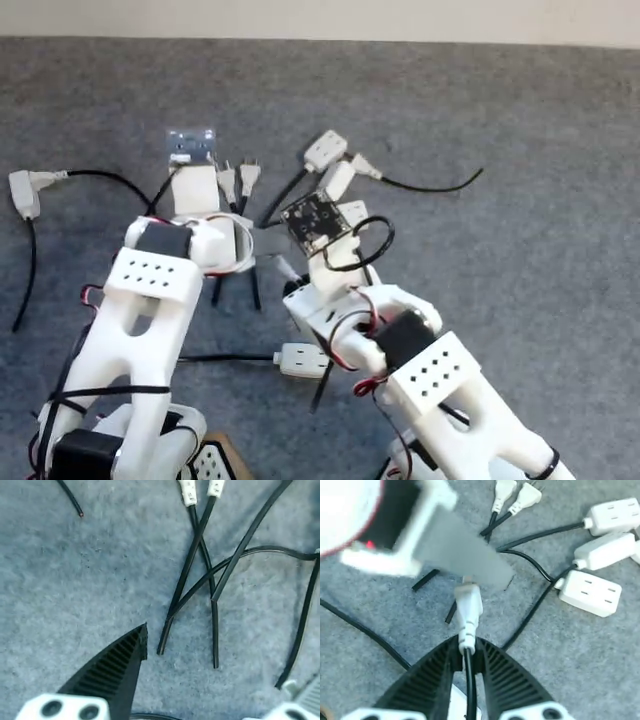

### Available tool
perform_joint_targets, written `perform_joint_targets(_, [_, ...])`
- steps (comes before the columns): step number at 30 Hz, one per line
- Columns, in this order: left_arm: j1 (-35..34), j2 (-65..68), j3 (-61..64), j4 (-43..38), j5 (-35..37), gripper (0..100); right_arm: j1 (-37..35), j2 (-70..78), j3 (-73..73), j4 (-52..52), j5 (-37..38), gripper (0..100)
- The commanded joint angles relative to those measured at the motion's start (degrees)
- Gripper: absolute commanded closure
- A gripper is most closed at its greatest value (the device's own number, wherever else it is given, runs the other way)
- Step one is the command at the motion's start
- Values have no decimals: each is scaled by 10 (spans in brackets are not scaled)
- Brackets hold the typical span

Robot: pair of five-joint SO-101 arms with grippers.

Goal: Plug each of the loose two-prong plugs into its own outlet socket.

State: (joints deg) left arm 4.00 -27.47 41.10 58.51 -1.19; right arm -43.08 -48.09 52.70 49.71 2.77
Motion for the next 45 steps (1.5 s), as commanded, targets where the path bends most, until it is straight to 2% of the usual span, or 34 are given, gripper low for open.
perform_joint_targets(1, [11,-2,11,-6,-6,508,22,-19,-27,3,-10,994])
perform_joint_targets(4, [11,-2,28,-9,-7,523,31,-19,-39,7,-11,994])
perform_joint_targets(11, [11,1,43,-28,-8,531,33,-19,-131,101,-11,994])
perform_joint_targets(18, [17,3,55,-34,-8,532,39,-19,-140,152,-7,994])
perform_joint_targets(22, [17,4,74,-58,-20,532,117,-19,-130,208,44,994])
perform_joint_targets(31, [22,5,75,-58,-28,532,326,-19,-126,265,157,994])
perform_joint_targets(39, [7,5,80,-70,-28,532,476,16,-187,323,290,985])
perform_joint_targets(42, [-18,4,67,-69,-28,532,451,61,-199,335,314,924])
perform_joint_targets(45, [-72,4,51,-68,-27,533,365,105,-202,310,311,829])
